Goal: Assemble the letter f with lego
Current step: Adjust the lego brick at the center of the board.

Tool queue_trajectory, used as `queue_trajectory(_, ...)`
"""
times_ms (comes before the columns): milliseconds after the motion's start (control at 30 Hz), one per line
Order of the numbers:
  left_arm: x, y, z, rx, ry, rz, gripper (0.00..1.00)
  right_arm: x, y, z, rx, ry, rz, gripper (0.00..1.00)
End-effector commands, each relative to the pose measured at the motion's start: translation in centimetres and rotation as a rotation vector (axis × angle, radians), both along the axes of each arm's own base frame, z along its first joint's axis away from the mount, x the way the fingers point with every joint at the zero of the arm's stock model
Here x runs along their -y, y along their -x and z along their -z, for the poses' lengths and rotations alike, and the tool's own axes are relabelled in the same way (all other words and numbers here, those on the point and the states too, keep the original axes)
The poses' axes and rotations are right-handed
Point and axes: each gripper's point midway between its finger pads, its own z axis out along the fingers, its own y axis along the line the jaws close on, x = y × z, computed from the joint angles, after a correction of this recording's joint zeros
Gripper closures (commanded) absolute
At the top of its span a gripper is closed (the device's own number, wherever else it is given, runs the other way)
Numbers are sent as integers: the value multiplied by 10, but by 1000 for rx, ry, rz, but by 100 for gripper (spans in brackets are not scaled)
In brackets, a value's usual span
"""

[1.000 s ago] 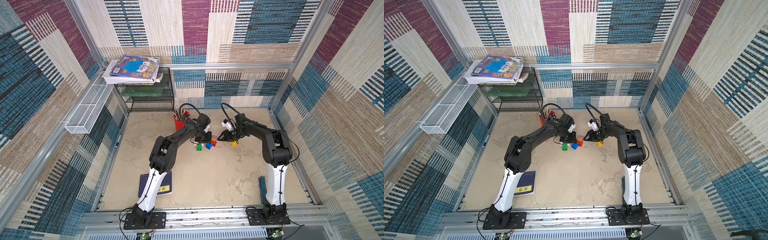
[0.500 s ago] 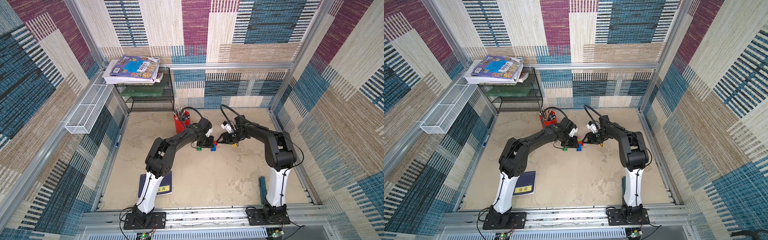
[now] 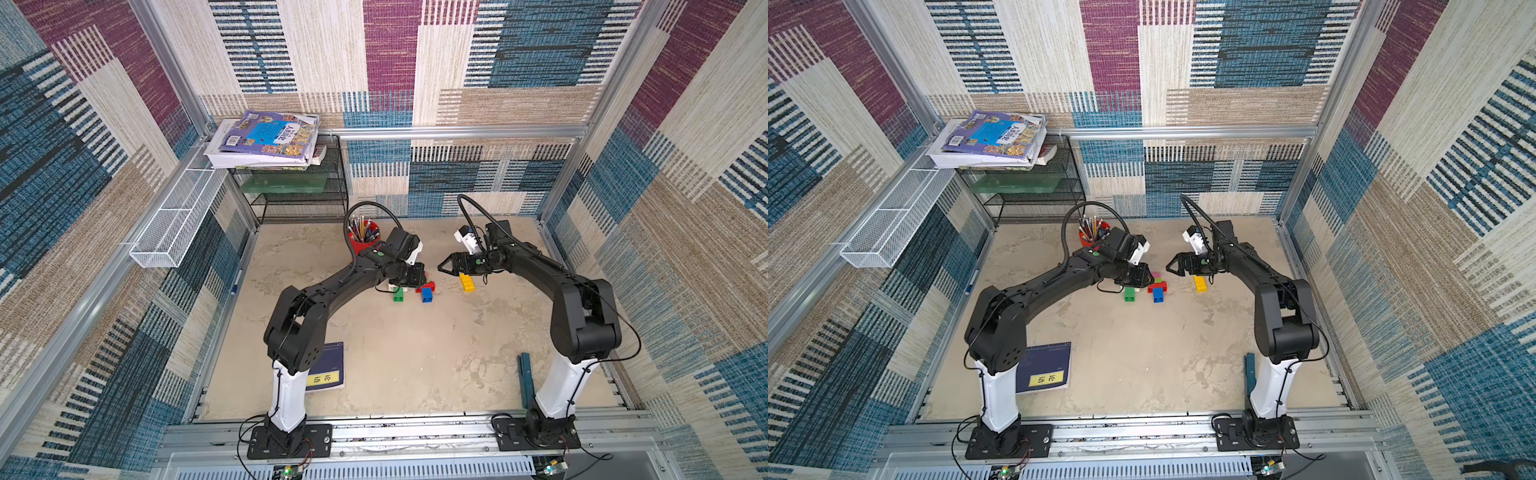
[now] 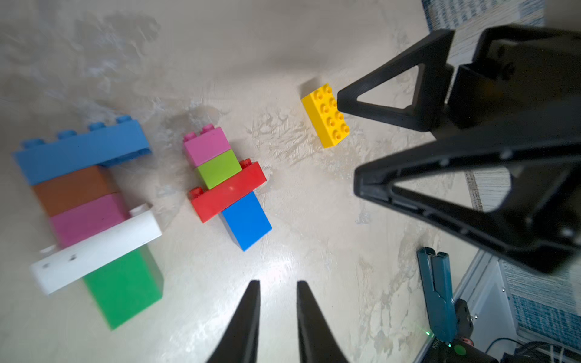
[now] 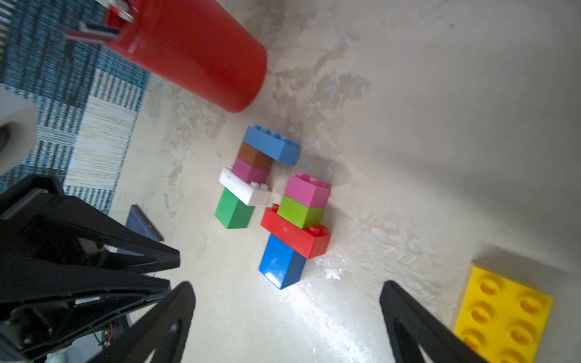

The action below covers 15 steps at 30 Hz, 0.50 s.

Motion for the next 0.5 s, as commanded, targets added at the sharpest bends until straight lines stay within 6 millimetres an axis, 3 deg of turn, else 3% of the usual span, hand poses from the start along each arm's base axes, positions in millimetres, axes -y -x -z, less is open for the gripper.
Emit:
queue_trajectory(0,-31,-1,-21,105,-97,-42,73,-18,11,-52,75,-257,-78,5)
queue_trajectory(67,-48,4,-39,153,-114,-73,71,-20,16,-70,56,-378,-85,5)
queue_trajectory(167,-68,10,-58,206,-126,-110,67,-32,18,-73,1,-386,-149,5)
queue_trajectory(367,-96,22,-79,260,-175,-153,65,-37,-13,-52,-4,-11,80,5)
queue_trajectory(467,-104,27,-85,279,-176,-168,64,-36,-24,-48,-8,83,123,5)
